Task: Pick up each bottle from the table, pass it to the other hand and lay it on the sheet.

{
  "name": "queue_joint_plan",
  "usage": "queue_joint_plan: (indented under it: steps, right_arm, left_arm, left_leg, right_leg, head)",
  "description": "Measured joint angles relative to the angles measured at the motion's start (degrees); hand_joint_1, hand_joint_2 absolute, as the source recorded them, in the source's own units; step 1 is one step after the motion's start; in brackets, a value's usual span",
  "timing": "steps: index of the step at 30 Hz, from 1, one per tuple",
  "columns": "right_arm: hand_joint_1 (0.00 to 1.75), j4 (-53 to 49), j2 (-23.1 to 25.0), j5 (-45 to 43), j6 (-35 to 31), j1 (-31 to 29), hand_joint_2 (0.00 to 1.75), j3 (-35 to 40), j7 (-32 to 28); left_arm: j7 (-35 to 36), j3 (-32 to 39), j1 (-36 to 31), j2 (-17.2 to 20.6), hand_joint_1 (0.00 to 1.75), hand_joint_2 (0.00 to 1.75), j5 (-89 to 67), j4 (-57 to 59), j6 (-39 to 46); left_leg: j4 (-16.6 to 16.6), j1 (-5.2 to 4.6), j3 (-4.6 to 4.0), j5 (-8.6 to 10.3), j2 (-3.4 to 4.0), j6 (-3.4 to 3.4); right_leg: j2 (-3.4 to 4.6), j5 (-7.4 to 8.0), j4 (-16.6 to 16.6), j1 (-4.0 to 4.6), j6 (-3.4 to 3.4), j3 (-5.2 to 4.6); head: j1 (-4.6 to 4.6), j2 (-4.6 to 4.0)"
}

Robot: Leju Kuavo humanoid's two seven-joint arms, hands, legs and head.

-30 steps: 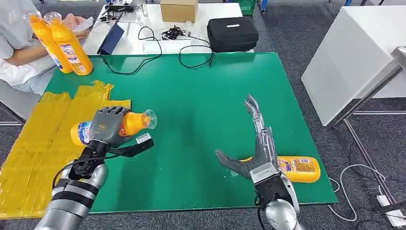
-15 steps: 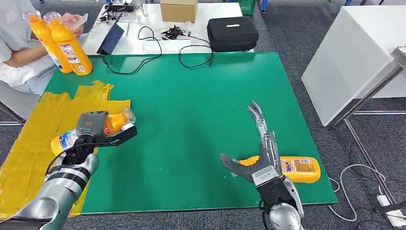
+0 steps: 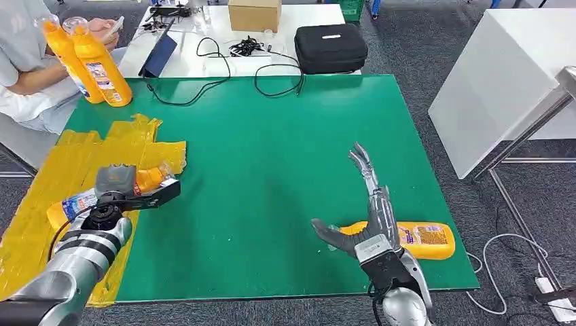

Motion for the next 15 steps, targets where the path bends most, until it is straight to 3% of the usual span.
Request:
queue_joint_plan:
  steps: [8, 9, 10, 15]
  right_arm:
    - [0.0, 0.77, 0.02, 0.46, 0.48, 0.02, 1.75, 0.0, 0.15]
    - [0.0, 0.9, 0.02, 0.48, 0.48, 0.02, 1.75, 0.0, 0.15]
    - [0.0, 1.01, 0.02, 0.53, 0.48, 0.03, 1.75, 0.0, 0.15]
    - [0.0, 1.49, 0.02, 0.66, 0.48, 0.02, 1.75, 0.0, 0.15]
  left_arm:
    - [5.8, -5.25, -1.83, 2.04, 1.75, 1.75, -0.24, 2.3, -2.41]
    - [5.98, -6.04, -1.96, 2.26, 0.09, 1.75, -0.24, 2.43, -2.56]
    - [5.98, -6.89, -2.06, 2.52, 0.0, 1.75, -0.24, 2.61, -2.58]
    - [5.06, -10.08, -2.14, 2.83, 0.0, 1.75, -0.42, 3.22, -1.95]
  left_leg:
    - [0.0, 0.0, 0.0, 0.0, 0.05, 0.0]
    - [0.0, 0.0, 0.0, 0.0, 0.05, 0.0]
    - [0.0, -0.01, 0.0, 0.0, 0.05, 0.0]
    - [0.0, 0.0, 0.01, 0.01, 0.03, -0.01]
  right_leg:
    - [0.01, 0.0, 0.0, 0.0, 0.0, -0.01]
    - [0.01, 0.01, 0.0, 0.0, 0.0, -0.01]
    - [0.01, 0.01, 0.0, 0.0, 0.0, -0.01]
    - [0.0, 0.01, 0.0, 0.0, 0.0, 0.0]
  head:
    - [0.02, 0.0]
    - [0.02, 0.0]
    - [0.0, 0.0]
    - [0.0, 0.0]
